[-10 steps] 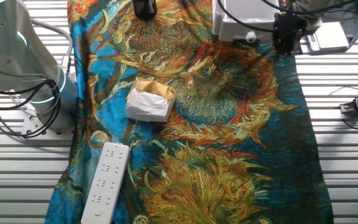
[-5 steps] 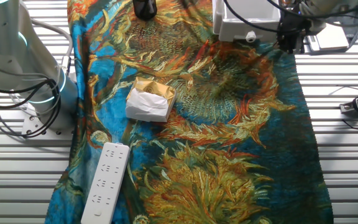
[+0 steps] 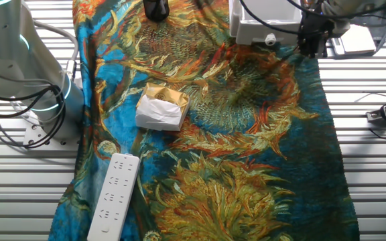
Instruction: Use the gripper to push and close the drawer
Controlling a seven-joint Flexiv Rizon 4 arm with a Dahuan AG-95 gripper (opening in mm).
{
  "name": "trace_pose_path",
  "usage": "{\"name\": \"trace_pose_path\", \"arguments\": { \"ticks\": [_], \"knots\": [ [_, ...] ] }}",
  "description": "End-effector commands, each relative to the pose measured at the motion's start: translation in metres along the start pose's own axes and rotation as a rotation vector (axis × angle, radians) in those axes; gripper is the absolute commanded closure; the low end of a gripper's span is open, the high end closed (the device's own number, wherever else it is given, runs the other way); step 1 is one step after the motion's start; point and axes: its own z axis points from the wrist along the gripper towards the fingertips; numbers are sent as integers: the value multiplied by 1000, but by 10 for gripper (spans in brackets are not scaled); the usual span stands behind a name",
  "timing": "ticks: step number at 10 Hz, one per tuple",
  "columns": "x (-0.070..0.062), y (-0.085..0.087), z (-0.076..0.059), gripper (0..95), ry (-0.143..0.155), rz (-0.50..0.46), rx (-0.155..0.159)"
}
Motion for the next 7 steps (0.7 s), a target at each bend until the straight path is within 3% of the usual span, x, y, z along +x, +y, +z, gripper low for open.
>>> {"name": "trace_pose_path", "arguments": {
  "ticks": [1,3,5,7],
  "knots": [
    [-1,1,0,950,27,-54,-2],
    [-1,1,0,950,31,-139,-6],
    [-1,1,0,950,74,-283,6],
    [-1,1,0,950,97,-382,30]
  ]
}}
